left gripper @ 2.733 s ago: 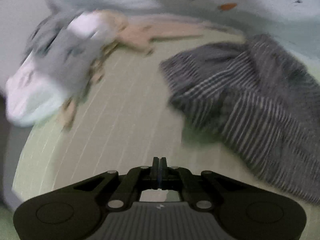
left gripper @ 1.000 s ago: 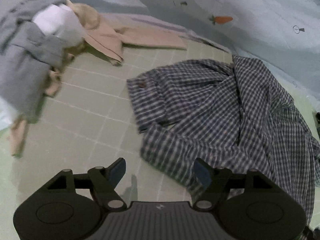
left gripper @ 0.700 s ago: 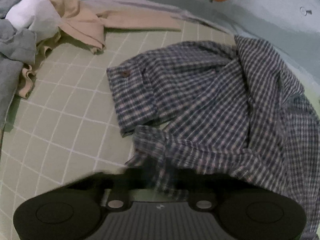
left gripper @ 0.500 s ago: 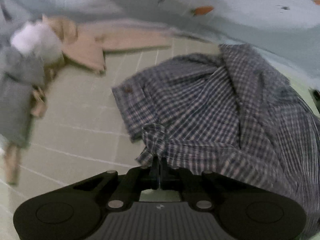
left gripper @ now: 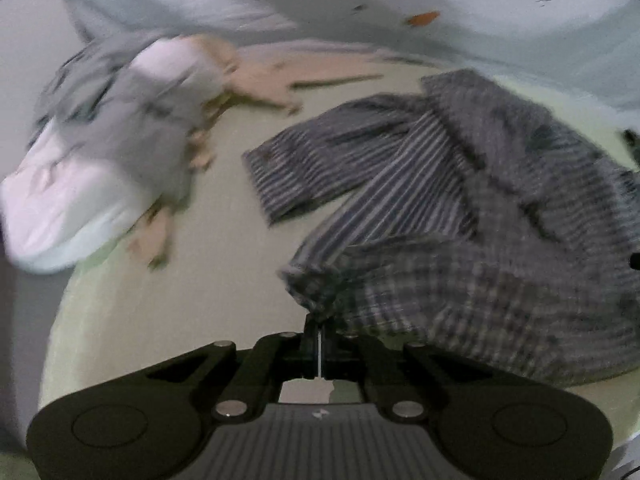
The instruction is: Fold clothes
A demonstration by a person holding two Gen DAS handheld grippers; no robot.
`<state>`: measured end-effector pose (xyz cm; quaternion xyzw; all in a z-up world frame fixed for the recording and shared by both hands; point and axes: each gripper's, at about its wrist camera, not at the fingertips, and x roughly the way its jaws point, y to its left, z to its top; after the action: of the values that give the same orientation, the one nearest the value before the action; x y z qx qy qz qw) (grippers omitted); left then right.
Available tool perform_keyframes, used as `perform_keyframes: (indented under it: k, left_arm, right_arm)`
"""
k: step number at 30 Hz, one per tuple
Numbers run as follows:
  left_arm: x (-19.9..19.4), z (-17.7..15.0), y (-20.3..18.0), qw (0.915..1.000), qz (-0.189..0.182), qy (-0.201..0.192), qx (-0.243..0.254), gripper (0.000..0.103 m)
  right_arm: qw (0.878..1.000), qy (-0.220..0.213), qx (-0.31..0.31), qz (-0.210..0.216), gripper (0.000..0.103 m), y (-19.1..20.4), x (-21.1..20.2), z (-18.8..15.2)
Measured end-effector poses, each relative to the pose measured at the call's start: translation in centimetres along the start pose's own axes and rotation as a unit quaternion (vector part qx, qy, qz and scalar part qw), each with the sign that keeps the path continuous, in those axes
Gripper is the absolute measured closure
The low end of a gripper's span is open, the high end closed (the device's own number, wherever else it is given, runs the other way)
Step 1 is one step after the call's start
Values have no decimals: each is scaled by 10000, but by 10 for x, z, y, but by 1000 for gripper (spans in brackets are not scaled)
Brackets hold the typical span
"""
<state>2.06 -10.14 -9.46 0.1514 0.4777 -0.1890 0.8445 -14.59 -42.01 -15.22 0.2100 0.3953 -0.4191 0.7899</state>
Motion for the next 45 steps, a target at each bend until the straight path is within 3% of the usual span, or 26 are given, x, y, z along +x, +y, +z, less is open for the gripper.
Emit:
perform_keyframes:
  k: [2, 5, 7, 9, 11, 13, 19, 26, 30, 35, 39, 42, 44, 45]
  left_arm:
    - [0, -16, 17, 9989, 357, 184, -225, 103]
    - [-3, -32, 46, 9951, 344, 351, -859, 103]
    - [-7, -31, 57, 9938, 214, 190, -1072, 100]
    - [-9, -21, 52, 9947, 316, 27, -981, 99]
    - [-10, -11, 47, 9951, 405, -133, -891, 92]
    - [-10, 1, 33, 9959, 287, -253, -818, 86]
    - [-5, 39, -19, 9969, -137, -467, -612, 81]
    - [18, 79, -61, 9976, -332, -383, -473, 77]
    - [38, 116, -71, 9966, -456, -426, -541, 65]
    - [83, 188, -79, 9951, -612, -362, -691, 55]
    - [120, 242, -93, 9935, -852, -449, -612, 42]
    - [153, 276, -113, 9926, -1080, -402, -394, 33]
    - [173, 288, -129, 9924, -1145, -296, -330, 33]
    - [181, 292, -135, 9926, -1137, -246, -338, 33]
  right_arm:
    - [9998, 187, -38, 41, 1, 2, 8, -9]
    - [9996, 249, -63, 135, 1, 5, 9, -19]
    - [9995, 215, -110, 208, 1, 6, 6, -22]
    - [9995, 159, -168, 213, 1, 7, 5, -19]
    - [9996, 76, -186, 219, 1, 6, -1, -15]
    - [9995, -22, -215, 245, 1, 5, -5, -7]
    - [9987, -246, -297, 333, 0, -1, -6, 24]
    - [9963, -406, -516, 559, 1, 7, 26, 84]
    - [9919, -542, -840, 781, 1, 33, 61, 134]
    - [9856, -614, -1247, 961, 3, 78, 121, 203]
    - [9801, -301, -1541, 1213, 6, 108, 163, 234]
    - [9766, 89, -1638, 1389, 16, 121, 188, 235]
    - [9764, 380, -1627, 1371, 42, 125, 199, 230]
    - [9755, 430, -1656, 1383, 48, 123, 201, 226]
